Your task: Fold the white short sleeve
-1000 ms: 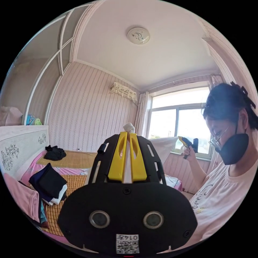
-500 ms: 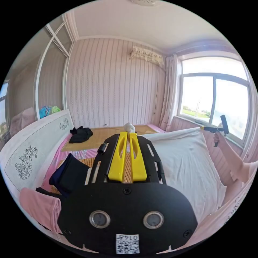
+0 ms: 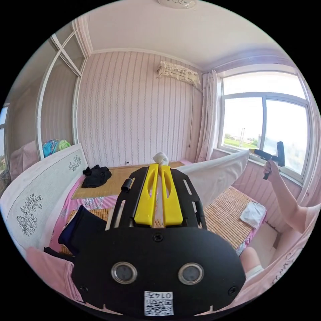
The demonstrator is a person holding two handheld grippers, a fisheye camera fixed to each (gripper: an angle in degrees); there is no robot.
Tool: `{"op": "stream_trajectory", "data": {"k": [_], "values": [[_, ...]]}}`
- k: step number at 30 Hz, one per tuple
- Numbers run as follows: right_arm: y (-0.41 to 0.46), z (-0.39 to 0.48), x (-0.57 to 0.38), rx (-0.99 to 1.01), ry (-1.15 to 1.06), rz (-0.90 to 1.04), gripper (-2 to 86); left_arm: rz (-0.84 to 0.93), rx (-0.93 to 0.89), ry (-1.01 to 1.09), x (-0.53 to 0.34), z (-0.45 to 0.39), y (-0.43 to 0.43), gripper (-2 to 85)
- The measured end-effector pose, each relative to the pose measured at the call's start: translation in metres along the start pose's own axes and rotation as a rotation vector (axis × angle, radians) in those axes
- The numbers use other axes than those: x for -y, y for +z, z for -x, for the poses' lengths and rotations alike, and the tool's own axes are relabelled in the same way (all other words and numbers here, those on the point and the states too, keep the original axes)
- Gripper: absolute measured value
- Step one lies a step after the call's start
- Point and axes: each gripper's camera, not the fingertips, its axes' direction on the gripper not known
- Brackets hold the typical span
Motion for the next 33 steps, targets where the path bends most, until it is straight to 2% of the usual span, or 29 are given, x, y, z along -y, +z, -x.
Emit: {"op": "stream_trajectory", "data": {"k": [6,11,15,25,33], "values": [[0.063,-0.034,-0.193,-0.060,0.094,0.352,-0.1,0.402,-0.068,-0.029,-0.155,0.002,0.080,-1.0],[0.140,-0.100,-0.388,-0.095,0.398,0.734,0.0,0.651,-0.086,-0.210,-0.294,0.011,0.145,-1.0],[0.154,-0.126,-0.467,-0.125,0.538,0.850,0.0,0.812,-0.096,-0.346,-0.372,0.027,0.187,-1.0],[0.126,-0.129,-0.563,-0.112,0.552,1.012,0.1,1.081,-0.152,-0.206,-0.401,0.043,0.213,-0.3],[0.125,-0.132,-0.612,-0.119,0.497,1.167,0.9,1.137,-0.134,-0.202,-0.416,0.078,0.238,5.0]]}}
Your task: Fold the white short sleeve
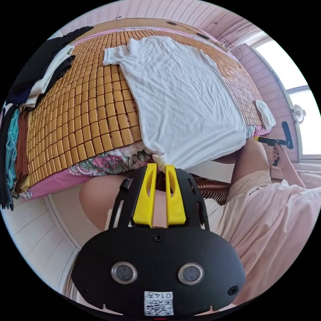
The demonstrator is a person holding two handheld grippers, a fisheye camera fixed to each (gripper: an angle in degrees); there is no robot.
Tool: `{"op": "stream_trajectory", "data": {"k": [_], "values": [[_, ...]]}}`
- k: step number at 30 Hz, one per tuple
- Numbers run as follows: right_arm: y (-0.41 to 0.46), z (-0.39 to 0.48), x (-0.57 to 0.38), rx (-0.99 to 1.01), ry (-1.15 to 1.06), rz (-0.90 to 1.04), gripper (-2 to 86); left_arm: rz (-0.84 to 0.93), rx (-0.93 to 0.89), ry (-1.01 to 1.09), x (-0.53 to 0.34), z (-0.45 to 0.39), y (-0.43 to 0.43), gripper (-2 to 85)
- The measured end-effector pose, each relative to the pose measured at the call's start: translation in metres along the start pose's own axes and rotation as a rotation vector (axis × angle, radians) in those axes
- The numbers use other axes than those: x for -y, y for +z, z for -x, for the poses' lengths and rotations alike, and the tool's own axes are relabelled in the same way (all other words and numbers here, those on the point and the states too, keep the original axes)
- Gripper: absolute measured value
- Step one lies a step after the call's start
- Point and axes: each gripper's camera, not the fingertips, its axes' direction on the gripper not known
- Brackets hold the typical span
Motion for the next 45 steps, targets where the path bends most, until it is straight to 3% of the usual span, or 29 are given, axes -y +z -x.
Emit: {"op": "stream_trajectory", "data": {"k": [6,11,17,25,34,40,45], "values": [[-0.025,-0.007,0.037,-0.145,-0.093,-0.113,6.4,-0.037,0.154,0.014,0.024,0.037,-0.022,5.6],[-0.028,-0.014,0.156,-0.136,-0.151,-0.232,7.7,-0.141,0.092,0.008,0.081,0.071,-0.031,5.2],[-0.007,-0.054,0.279,-0.006,-0.066,-0.302,8.3,-0.201,0.020,0.163,0.203,0.072,-0.020,4.0],[0.001,-0.105,0.228,0.081,0.025,-0.380,7.8,-0.257,-0.073,0.528,0.417,-0.017,-0.006,-0.5],[0.013,-0.146,0.149,0.081,0.017,-0.396,7.6,-0.093,0.003,0.573,0.573,-0.101,0.099,4.9],[0.029,-0.178,0.136,0.110,0.048,-0.412,7.5,-0.031,-0.034,0.601,0.590,-0.085,0.122,0.1],[0.031,-0.194,0.134,0.167,0.042,-0.435,7.2,-0.158,-0.159,0.574,0.546,-0.027,0.066,-0.8]]}}
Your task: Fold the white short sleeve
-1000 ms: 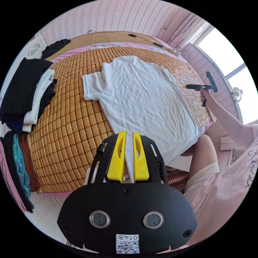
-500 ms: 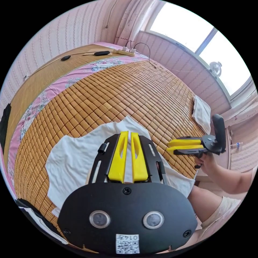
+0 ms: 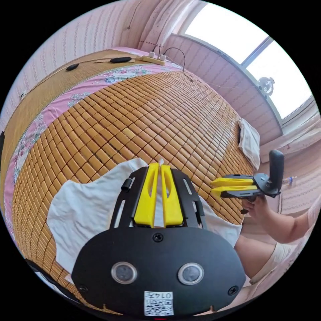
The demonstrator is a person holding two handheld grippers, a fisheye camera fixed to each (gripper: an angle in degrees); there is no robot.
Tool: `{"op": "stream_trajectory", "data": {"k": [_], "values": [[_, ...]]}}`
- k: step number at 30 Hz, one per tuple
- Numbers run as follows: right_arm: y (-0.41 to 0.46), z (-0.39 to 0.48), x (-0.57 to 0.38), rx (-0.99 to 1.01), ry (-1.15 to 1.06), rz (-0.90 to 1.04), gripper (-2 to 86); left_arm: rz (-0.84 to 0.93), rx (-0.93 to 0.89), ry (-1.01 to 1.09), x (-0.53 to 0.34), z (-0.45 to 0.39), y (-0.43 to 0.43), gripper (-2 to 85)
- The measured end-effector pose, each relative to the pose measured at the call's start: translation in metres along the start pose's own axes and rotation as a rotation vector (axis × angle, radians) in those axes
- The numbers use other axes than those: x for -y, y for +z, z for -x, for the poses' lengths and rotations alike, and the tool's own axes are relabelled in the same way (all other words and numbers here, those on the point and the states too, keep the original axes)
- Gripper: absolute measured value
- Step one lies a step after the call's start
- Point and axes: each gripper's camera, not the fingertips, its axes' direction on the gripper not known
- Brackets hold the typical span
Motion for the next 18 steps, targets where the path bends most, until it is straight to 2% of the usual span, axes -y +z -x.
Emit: {"op": "stream_trajectory", "data": {"k": [3,7,12,18], "values": [[0.003,-0.004,0.000,0.023,-0.027,0.000,7.2,-0.060,0.017,-0.044,-0.052,0.012,-0.037,-0.9],[0.025,-0.008,0.003,0.062,-0.072,0.056,7.4,-0.092,0.048,-0.193,-0.113,0.042,-0.044,-0.9],[0.055,0.007,0.005,0.098,-0.171,0.119,7.3,-0.093,0.017,-0.296,-0.140,0.063,-0.037,-0.9],[0.094,0.011,-0.003,0.082,-0.197,0.194,2.9,-0.147,-0.015,-0.277,-0.138,0.065,-0.048,-0.9]]}}
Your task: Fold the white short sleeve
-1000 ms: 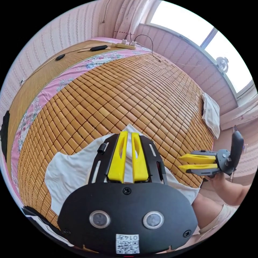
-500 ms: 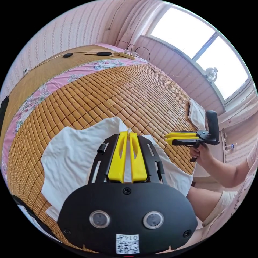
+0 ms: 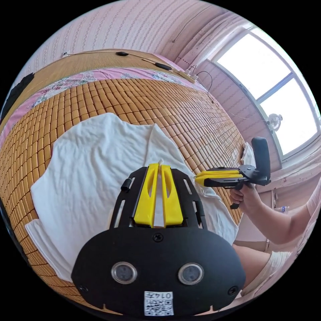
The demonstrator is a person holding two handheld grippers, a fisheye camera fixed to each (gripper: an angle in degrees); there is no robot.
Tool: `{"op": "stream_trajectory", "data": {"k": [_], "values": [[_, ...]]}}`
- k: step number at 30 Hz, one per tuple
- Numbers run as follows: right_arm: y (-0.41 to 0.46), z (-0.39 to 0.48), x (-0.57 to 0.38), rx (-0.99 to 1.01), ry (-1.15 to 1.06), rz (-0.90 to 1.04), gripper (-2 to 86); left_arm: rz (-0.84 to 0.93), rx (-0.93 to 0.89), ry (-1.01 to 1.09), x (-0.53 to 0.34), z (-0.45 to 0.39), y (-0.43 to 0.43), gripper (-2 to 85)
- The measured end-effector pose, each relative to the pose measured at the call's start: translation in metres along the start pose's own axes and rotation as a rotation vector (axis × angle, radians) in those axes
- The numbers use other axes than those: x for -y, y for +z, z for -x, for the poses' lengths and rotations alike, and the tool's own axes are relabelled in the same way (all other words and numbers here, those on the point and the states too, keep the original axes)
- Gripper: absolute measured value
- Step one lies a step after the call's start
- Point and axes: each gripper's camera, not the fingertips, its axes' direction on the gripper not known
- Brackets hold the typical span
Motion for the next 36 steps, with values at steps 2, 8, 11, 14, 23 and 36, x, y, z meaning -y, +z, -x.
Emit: {"op": "stream_trajectory", "data": {"k": [2,8,11,14,23,36], "values": [[-0.015,-0.013,-0.016,0.009,0.059,-0.134,1.3,-0.033,-0.026,0.016,0.010,-0.005,-0.005,-0.9],[-0.049,-0.063,-0.066,-0.033,0.300,-0.348,0.5,-0.080,-0.111,0.213,0.076,-0.057,0.007,-0.9],[-0.051,-0.078,-0.085,-0.079,0.381,-0.395,0.4,-0.038,-0.103,0.327,0.102,-0.094,0.033,-0.8],[-0.040,-0.089,-0.094,-0.143,0.447,-0.377,0.4,0.051,-0.078,0.441,0.116,-0.128,0.069,-0.5],[0.009,-0.109,-0.113,-0.166,0.565,-0.331,0.4,0.164,-0.013,0.474,0.120,-0.154,0.082,5.2],[0.094,0.003,-0.063,-0.190,0.061,-0.174,0.0,-0.018,0.223,-0.062,-0.061,0.000,-0.170,2.6]]}}
